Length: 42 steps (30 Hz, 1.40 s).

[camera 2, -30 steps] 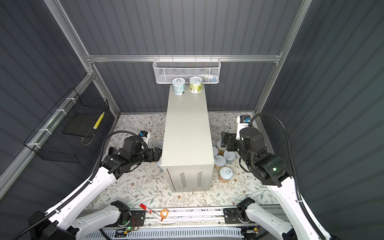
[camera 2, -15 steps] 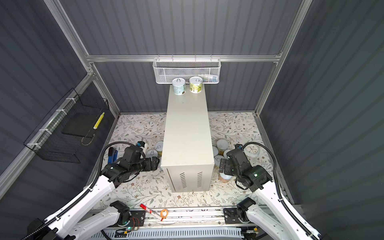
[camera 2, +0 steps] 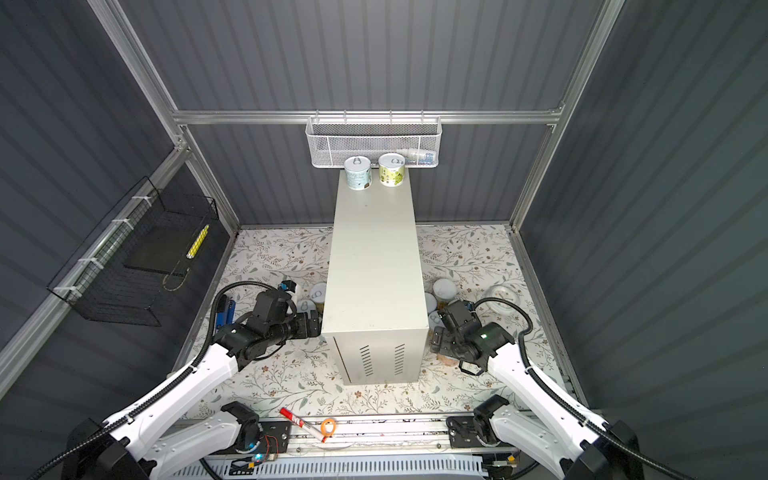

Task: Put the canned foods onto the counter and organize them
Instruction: 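Lower the right gripper onto the peach-labelled can and close on it, then lift the peach-labelled can with the right gripper toward the cabinet top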

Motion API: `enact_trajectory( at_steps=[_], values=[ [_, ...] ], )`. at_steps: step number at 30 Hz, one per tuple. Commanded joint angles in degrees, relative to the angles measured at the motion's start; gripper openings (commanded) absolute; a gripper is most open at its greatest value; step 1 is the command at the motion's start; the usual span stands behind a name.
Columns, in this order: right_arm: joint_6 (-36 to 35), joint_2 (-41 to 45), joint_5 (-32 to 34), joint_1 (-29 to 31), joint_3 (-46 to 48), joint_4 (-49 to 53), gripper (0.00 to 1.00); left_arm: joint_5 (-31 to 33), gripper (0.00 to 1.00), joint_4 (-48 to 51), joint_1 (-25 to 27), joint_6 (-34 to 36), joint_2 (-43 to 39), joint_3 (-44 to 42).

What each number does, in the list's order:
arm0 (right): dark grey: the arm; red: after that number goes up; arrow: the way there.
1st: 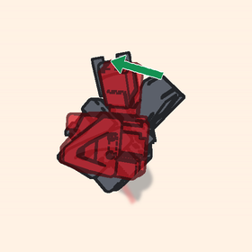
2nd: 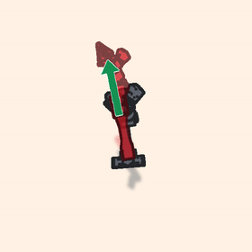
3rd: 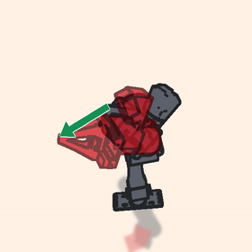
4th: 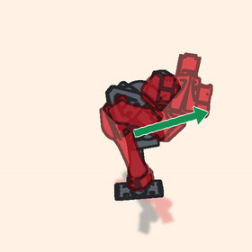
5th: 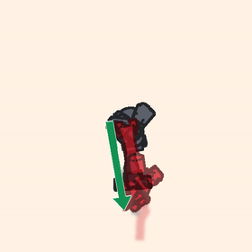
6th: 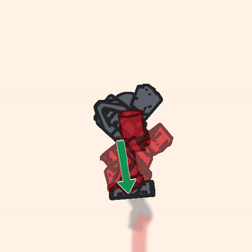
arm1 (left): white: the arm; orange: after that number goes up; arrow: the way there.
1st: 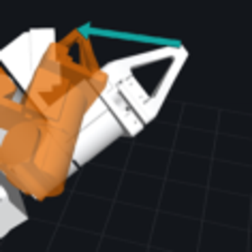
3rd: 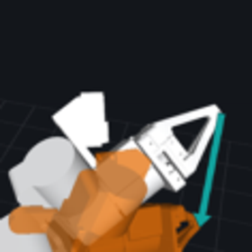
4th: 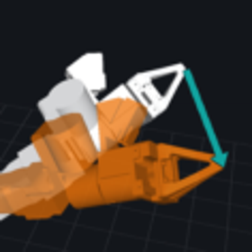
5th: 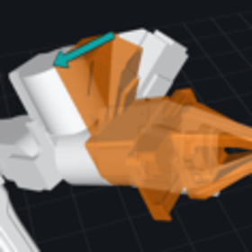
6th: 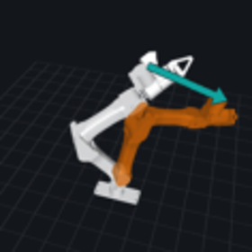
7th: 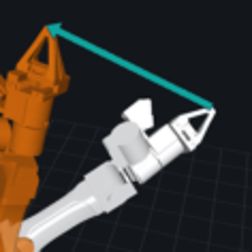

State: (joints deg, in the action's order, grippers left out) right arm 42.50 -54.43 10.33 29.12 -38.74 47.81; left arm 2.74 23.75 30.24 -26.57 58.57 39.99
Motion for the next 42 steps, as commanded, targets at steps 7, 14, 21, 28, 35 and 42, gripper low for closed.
enact_trajectory(
  at_steps=[7, 14, 21, 28, 35, 42],
  values=[
    [3.8, -3.7, -0.3, -0.5, 3.9, -7.4, 0.93, -2.2, 0.96, -3.0, 0.1, 1.5, 2.7, 1.6],
    [4.7, -7.3, 1.3, -2.0, 5.7, -11.3, 0.91, -1.8, 0.96, -3.7, 0.1, 1.7, 2.9, 1.2],
    [4.3, -12.8, 1.8, -2.7, 5.7, -14.8, 0.90, -1.8, 0.95, -4.4, 0.1, 1.3, 3.5, 1.0],
    [4.4, -15.4, 0.5, -2.8, 6.6, -16.7, 0.89, -1.8, 0.95, -4.5, 0.1, 1.4, 3.7, 1.1],
    [4.2, -15.0, -0.8, -2.8, 7.9, -16.8, 0.80, -2.8, 0.95, -4.5, 0.1, 1.6, 4.8, 1.6],
    [3.7, -13.7, -1.5, -2.8, 8.6, -16.0, 0.62, -3.1, 0.95, -4.3, 0.1, 2.0, 5.3, 2.2]
  ],
)
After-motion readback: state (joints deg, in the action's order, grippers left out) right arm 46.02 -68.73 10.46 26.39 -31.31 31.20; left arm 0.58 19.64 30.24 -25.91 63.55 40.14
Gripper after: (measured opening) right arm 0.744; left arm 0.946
